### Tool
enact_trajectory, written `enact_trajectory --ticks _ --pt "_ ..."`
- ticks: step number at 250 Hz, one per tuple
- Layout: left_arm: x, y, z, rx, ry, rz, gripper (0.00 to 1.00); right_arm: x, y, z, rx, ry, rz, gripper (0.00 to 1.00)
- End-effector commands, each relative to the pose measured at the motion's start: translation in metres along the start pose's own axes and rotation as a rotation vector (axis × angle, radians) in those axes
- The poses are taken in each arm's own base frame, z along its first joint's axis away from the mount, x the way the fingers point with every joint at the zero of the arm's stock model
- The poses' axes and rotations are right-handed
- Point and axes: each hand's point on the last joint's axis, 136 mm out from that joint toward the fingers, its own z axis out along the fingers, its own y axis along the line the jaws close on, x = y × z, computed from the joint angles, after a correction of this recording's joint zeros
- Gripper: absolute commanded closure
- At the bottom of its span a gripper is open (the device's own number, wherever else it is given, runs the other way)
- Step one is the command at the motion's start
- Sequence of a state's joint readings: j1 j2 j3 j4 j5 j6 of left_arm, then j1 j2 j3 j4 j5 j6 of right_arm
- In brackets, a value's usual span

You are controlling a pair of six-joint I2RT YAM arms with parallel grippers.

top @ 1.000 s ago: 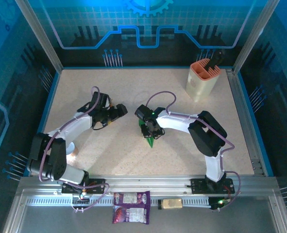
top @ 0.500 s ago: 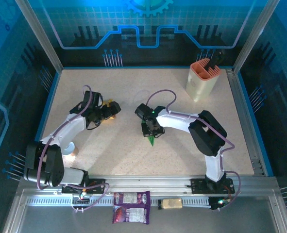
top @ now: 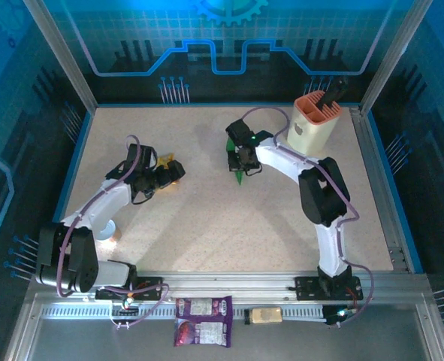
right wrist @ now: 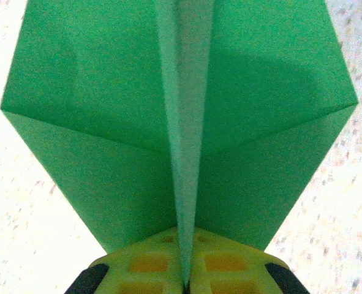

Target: Fold a paper plane with a square sheet of paper (pick it up from the middle)

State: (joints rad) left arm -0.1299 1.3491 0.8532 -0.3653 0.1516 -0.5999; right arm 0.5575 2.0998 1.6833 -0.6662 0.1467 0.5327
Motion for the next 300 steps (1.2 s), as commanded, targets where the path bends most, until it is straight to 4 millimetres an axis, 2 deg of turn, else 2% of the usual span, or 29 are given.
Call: enact_trajectory --ticks 1,46,101,143,146,154,226,300 --pt "0.01 0.007 0.004 -0.003 0.041 -0.017 0.0 -0.001 -0.008 0.014 0.003 0.052 -0.036 0.89" --pt "0.012 0.007 0.01 0.002 0.064 -0.027 0.0 -0.006 -0.021 0.034 0.021 0.085 -0.027 0.88" --pt "0.012 0.005 0.014 0.011 0.076 -0.035 0.0 -0.001 -0.031 0.053 0.053 0.126 -0.019 0.86" --pt "0.013 0.004 0.017 0.015 0.089 -0.041 0.0 -0.004 -0.036 0.055 0.093 0.123 -0.015 0.79" --pt "0.013 0.004 0.017 0.015 0.089 -0.041 0.0 0.001 -0.039 0.063 0.104 0.14 -0.016 0.78" --pt "0.013 0.004 0.017 0.016 0.09 -0.041 0.0 0.001 -0.041 0.065 0.115 0.143 -0.016 0.77" --pt "0.015 0.004 0.018 0.022 0.095 -0.041 0.0 0.01 -0.044 0.076 0.191 0.156 -0.045 0.69" --pt "0.016 0.004 0.019 0.025 0.1 -0.045 0.0 0.017 -0.047 0.092 0.146 0.159 0.081 0.64"
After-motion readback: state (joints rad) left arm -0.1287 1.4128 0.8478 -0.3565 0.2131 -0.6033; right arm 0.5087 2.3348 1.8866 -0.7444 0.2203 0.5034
